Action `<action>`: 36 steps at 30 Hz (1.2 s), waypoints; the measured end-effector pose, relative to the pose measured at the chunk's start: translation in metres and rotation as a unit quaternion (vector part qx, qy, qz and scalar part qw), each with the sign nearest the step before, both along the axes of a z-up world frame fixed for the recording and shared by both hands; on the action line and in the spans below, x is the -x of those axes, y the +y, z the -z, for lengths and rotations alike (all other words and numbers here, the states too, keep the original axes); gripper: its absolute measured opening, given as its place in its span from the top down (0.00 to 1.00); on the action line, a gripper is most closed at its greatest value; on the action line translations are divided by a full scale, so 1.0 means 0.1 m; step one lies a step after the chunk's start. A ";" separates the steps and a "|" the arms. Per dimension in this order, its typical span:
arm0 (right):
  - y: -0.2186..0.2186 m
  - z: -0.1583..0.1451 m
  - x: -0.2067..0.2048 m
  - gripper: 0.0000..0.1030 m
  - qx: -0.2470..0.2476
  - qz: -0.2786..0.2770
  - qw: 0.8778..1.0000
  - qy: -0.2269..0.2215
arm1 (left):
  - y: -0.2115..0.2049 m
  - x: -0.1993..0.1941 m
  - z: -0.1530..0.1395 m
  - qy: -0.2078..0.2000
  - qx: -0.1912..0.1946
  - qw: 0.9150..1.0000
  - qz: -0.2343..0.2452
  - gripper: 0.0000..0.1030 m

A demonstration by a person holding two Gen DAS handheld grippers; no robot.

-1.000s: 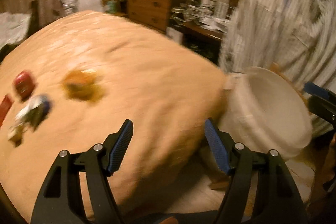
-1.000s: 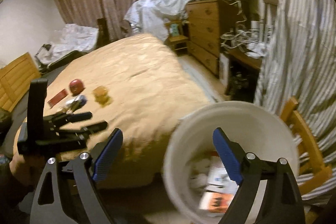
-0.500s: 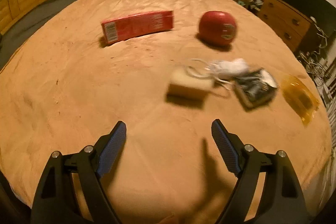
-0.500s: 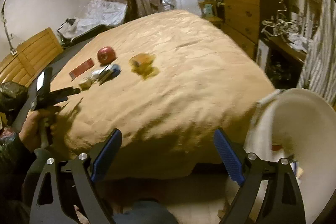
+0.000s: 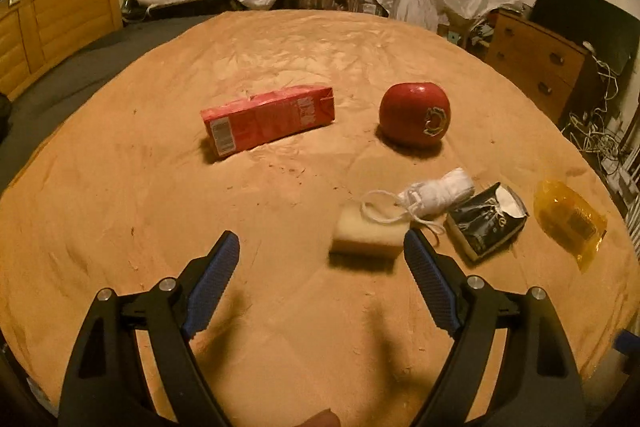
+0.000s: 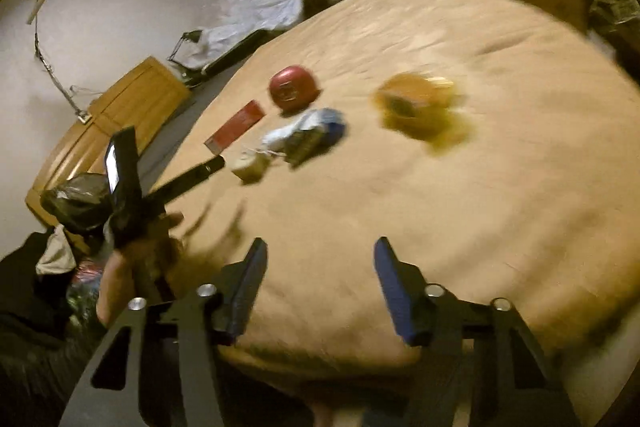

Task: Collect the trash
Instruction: 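Move both grippers back over the bed toward the remaining trash, then grasp the dark packet with the right gripper and lift it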

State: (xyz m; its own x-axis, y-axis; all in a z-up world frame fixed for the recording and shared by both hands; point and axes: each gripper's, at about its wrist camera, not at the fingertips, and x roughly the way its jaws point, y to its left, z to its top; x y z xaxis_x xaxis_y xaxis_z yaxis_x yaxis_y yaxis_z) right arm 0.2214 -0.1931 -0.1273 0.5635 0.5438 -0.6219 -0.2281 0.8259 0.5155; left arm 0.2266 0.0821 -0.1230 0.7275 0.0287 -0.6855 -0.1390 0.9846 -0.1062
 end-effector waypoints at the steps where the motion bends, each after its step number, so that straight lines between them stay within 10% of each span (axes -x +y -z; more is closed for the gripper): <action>1: 0.16 0.07 -0.20 0.48 -0.014 -0.009 1.000 0.010 | -0.02 0.00 0.01 0.001 -0.001 1.000 0.001 0.21; 12: 0.89 0.46 -1.48 0.48 -0.076 0.043 0.995 0.053 | 0.16 -0.01 0.26 0.024 0.013 1.000 0.011 0.21; 17: 0.94 0.59 -1.75 0.78 -0.071 0.076 0.993 0.064 | 0.11 -0.03 0.34 0.033 0.015 0.999 0.019 0.21; 25: 0.76 0.57 -1.62 0.85 -0.077 0.040 0.995 0.048 | 0.04 -0.01 0.28 0.023 0.015 0.999 0.036 0.21; 32: 0.74 0.54 -1.08 0.85 -0.035 -0.104 0.990 0.084 | -0.16 0.07 0.15 0.012 0.006 0.997 0.079 0.21; 36: 0.81 0.46 -0.99 0.49 0.040 -0.117 0.990 0.061 | -0.34 0.14 0.11 0.023 0.039 0.992 0.116 0.21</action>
State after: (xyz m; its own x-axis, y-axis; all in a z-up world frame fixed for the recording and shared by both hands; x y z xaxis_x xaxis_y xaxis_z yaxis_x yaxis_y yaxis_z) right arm 0.3201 -0.1122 -0.1733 0.3464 0.5965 -0.7240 -0.3588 0.7974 0.4853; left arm 0.2126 0.0481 -0.1337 0.6759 -0.1900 -0.7120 0.0829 0.9797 -0.1828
